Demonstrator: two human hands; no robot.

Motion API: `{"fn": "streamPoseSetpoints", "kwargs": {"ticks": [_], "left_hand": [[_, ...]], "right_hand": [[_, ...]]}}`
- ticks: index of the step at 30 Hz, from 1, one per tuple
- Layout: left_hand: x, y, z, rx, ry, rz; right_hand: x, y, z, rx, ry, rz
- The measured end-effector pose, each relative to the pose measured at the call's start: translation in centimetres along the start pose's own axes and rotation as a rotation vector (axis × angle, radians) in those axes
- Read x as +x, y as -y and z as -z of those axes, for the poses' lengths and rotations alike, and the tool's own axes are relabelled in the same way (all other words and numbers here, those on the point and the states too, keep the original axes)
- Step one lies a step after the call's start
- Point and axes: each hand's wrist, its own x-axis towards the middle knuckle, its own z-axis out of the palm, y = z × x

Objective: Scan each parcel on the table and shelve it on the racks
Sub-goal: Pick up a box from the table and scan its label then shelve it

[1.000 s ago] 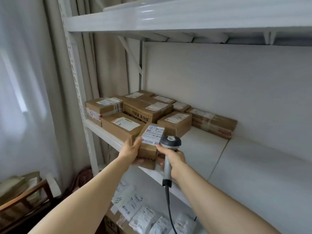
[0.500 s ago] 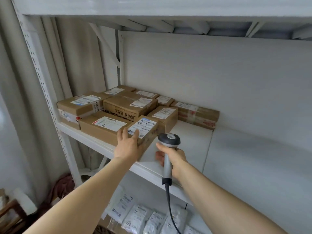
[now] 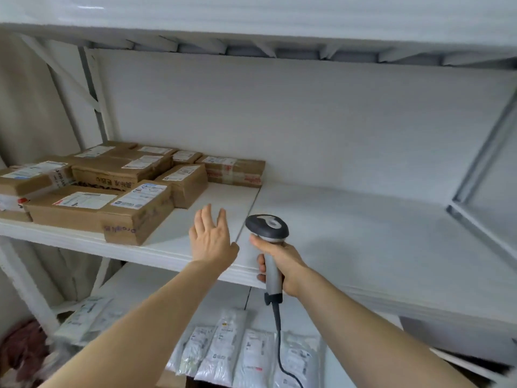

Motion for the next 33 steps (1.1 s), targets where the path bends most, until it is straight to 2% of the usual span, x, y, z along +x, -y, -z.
{"fn": "streamPoseSetpoints", "kwargs": {"ticks": [5,8,15,20,27,33], "left_hand": [[-7.4,-12.4,-1.9,-0.025,0.104,-0.196],[-14.7,-21.8,-3.3,-0.001,0.182,-0.428],[-29.0,-40.0,-5.1,-0.034,0.346,-0.859],[-37.2,-52.1,-7.1,-0.069,0.423,-1.124],[-46.5,-67.5,-12.3,-0.121,0.517,-1.389],[-49.7,-80.6,-16.3,-0.149,0.618,-1.464]], "right_hand": [[-9.1,-2.9,12.3,0.112,-0.111,0.001],[-16.8,-5.5,21.5,0.212,-0.242,0.037],[-32.9,-11.0,37.9,0.293,-0.581,0.146],[-41.9,-14.7,47.8,0.427,-0.883,0.192],[-51.0,-20.0,60.6,0.635,-1.24,0.173],[-54.2,-20.6,72.7,0.719,-1.421,0.124]]}}
